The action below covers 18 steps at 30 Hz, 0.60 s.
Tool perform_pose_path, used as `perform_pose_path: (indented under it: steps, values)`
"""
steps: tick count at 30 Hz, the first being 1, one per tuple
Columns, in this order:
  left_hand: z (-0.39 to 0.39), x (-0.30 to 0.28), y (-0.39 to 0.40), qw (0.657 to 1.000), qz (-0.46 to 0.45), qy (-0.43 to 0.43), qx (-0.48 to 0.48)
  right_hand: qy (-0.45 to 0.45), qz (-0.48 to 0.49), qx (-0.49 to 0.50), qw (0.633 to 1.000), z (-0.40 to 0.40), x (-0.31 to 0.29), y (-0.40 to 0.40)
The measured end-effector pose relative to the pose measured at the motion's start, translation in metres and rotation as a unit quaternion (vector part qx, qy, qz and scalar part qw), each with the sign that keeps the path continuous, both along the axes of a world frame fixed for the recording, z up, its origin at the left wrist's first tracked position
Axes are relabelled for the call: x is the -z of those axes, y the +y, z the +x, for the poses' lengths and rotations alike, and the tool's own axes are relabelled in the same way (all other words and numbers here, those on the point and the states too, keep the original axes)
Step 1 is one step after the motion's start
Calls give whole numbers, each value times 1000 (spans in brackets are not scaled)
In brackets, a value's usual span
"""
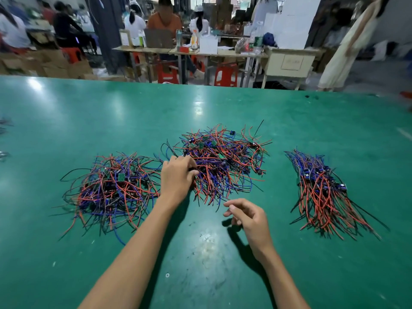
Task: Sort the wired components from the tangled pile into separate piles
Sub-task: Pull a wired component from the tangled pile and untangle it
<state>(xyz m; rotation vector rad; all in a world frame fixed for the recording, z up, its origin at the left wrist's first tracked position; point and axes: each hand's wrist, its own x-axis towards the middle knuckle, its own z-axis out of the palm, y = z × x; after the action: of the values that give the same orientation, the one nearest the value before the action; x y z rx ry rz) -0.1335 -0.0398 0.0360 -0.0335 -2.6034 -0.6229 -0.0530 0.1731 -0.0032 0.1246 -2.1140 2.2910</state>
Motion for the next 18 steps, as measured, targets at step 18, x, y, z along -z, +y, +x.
perform_pose_path:
  steps: [18]
  values:
    - [90, 40, 74, 911, 388, -21, 137, -7, -53, 57, 997, -3, 1, -1]
